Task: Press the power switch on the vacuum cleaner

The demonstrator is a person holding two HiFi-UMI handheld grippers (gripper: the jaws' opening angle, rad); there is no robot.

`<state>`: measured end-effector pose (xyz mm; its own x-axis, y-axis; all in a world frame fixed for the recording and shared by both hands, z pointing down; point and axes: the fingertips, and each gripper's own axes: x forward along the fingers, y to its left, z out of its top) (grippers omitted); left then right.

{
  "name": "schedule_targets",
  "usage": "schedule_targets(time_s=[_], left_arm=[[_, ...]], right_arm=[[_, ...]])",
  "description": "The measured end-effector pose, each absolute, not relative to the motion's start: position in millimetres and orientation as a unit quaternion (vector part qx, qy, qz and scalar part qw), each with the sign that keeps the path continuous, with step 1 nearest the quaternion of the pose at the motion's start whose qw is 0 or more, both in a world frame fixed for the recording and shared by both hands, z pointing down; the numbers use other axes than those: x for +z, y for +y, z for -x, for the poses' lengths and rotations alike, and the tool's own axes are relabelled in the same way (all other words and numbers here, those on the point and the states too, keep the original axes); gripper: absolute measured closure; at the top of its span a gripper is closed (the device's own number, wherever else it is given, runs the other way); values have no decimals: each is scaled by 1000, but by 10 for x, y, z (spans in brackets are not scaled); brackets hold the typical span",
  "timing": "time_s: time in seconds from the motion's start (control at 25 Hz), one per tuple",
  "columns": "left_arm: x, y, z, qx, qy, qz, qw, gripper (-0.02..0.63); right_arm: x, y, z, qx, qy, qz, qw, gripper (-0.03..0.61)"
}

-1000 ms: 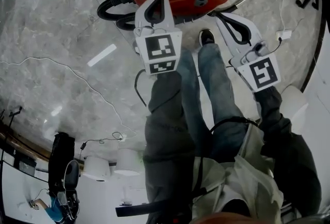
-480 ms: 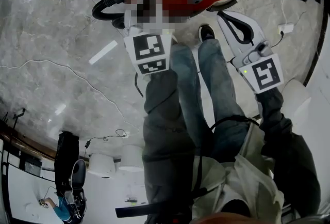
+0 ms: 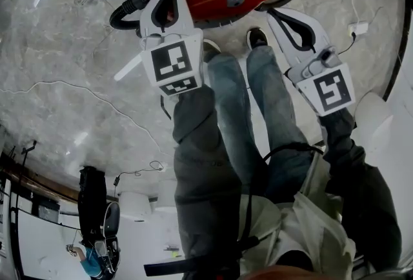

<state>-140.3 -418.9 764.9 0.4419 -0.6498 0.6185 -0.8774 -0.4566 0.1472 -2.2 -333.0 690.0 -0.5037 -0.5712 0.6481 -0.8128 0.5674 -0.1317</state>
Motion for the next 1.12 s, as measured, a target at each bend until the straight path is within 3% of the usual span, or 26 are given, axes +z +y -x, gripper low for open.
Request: schedule_targets(time_s=[0.88,1.12], left_arm=[[7735,-4256,1357,317,-404,-810,285,607],[7717,-4245,1388,257,-438,-814,281,607]], right_arm=[[6882,-3134,14,226,-834,-421,276,578],[6900,-3096,25,228,-835,-420,274,577]])
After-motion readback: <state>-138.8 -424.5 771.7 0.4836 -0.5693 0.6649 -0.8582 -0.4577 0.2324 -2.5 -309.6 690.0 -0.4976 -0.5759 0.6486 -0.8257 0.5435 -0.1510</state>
